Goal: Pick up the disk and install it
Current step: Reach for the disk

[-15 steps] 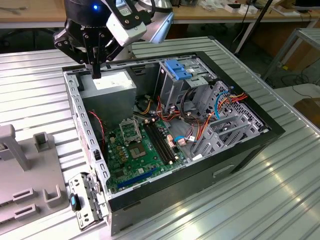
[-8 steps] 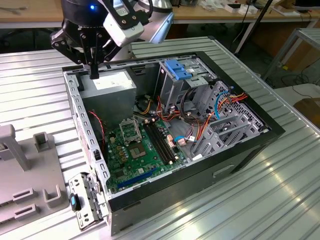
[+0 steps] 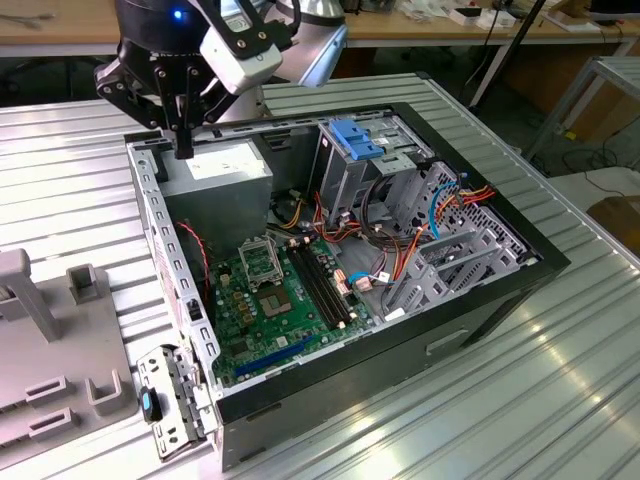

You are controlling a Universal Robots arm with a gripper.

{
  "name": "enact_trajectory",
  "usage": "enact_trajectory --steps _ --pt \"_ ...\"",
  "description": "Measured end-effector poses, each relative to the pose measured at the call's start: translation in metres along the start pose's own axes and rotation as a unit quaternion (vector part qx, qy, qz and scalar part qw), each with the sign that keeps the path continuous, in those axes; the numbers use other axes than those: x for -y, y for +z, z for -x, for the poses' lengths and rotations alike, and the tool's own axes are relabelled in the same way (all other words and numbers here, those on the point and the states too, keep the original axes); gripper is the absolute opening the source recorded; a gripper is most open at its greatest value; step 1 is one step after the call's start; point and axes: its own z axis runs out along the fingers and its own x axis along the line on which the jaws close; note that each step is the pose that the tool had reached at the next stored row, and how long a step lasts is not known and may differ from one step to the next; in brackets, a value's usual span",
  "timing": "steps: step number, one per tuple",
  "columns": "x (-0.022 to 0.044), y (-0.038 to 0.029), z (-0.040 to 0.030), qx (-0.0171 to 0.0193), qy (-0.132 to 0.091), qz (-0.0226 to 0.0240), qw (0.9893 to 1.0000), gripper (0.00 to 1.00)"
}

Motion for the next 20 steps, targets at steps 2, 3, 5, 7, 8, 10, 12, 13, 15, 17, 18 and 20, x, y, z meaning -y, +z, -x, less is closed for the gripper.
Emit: enact_trajectory --steps 2,3,5,7,8,10,12,13,15,17,18,20 --pt "0.0002 -0.0001 -0.0026 0.0 0.0 0.0 1.0 0.11" --pt "0.0003 -0.0001 -0.0031 0.0 0.0 0.0 1.0 0.11" --pt "0.0004 -0.0001 -0.0045 0.0 0.0 0.0 1.0 0.11" --pt "0.0004 -0.0001 -0.0056 0.0 0.0 0.0 1.0 0.11" --pt "0.0005 -0.0002 -0.0061 0.0 0.0 0.0 1.0 0.11" --pt "0.0006 -0.0002 -0.0075 0.0 0.0 0.0 1.0 0.11" --pt "0.0007 -0.0003 -0.0088 0.0 0.0 0.0 1.0 0.11" --pt "0.0008 -0.0002 -0.01 0.0 0.0 0.0 1.0 0.11" --pt "0.0009 -0.0003 -0.0118 0.0 0.0 0.0 1.0 0.11" --pt "0.001 -0.0004 -0.0129 0.0 0.0 0.0 1.0 0.11" --pt "0.001 -0.0004 -0.0134 0.0 0.0 0.0 1.0 0.11" --pt "0.0011 -0.0004 -0.0148 0.0 0.0 0.0 1.0 0.11"
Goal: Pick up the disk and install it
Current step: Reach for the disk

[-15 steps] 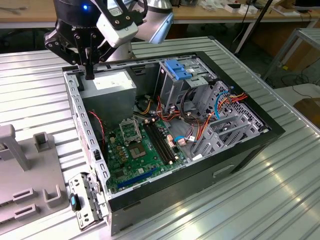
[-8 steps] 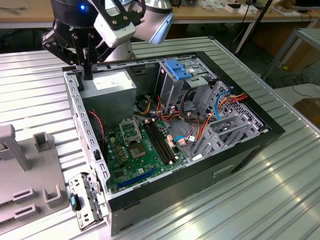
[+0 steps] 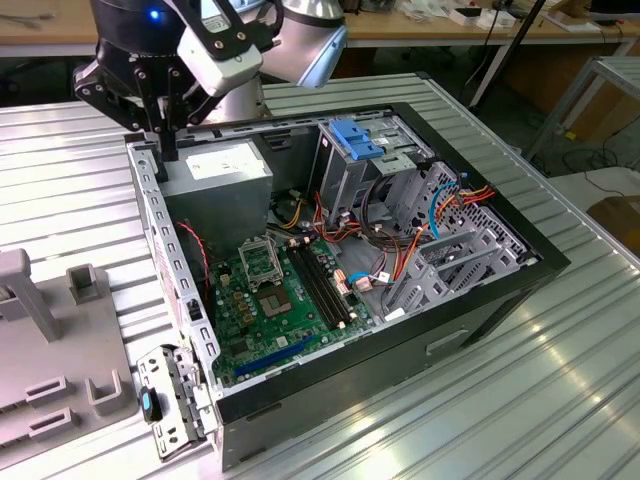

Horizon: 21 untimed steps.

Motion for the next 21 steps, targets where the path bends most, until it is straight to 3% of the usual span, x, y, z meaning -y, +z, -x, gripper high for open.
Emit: enact_trajectory --steps 21 --pt "0.0012 -0.0004 -0.0158 0.0 0.0 0.0 1.0 0.11"
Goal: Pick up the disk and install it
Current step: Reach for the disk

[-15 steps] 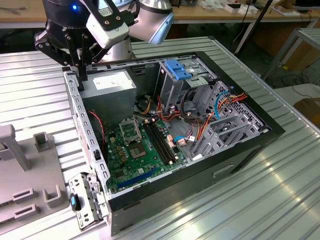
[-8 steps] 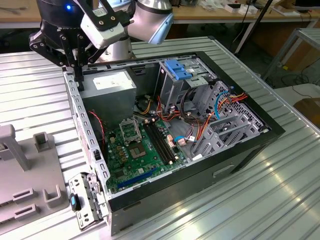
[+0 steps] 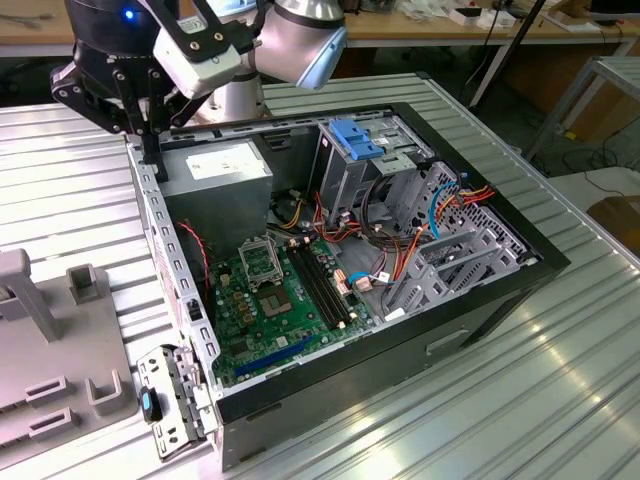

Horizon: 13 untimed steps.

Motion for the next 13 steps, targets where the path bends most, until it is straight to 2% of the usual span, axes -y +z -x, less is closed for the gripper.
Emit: enact_trajectory --steps 13 --pt "0.0008 -0.0003 -0.0112 0.0 0.0 0.0 1.0 0.11"
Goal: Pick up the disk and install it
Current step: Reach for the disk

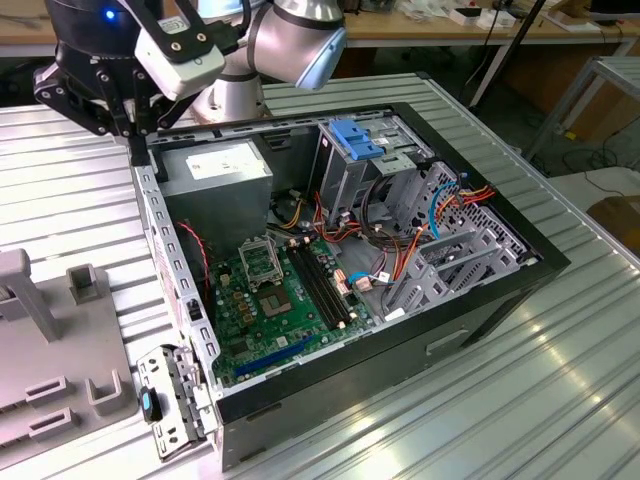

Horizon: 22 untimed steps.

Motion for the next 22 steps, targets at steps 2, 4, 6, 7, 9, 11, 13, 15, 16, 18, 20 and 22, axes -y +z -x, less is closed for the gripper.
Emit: enact_trajectory --steps 2,4,6,7,9,11,13,15,16,18,20,22 --pt "0.0001 -0.0001 -0.0014 0.0 0.0 0.0 1.0 0.11" --pt "0.0002 -0.0001 -0.0029 0.0 0.0 0.0 1.0 0.11" --pt "0.0003 -0.0002 -0.0046 0.0 0.0 0.0 1.0 0.11" --pt "0.0004 -0.0002 -0.0052 0.0 0.0 0.0 1.0 0.11" --pt "0.0006 -0.0002 -0.0079 0.0 0.0 0.0 1.0 0.11" --pt "0.0008 -0.0003 -0.0101 0.0 0.0 0.0 1.0 0.11" --pt "0.0009 -0.0003 -0.0116 0.0 0.0 0.0 1.0 0.11" --pt "0.001 -0.0004 -0.0132 0.0 0.0 0.0 1.0 0.11" --pt "0.0011 -0.0004 -0.014 0.0 0.0 0.0 1.0 0.11" --pt "0.0012 -0.0005 -0.0153 0.0 0.0 0.0 1.0 0.11" --pt "0.0013 -0.0005 -0.0173 0.0 0.0 0.0 1.0 0.11" --pt "0.0014 -0.0005 -0.0187 0.0 0.0 0.0 1.0 0.11"
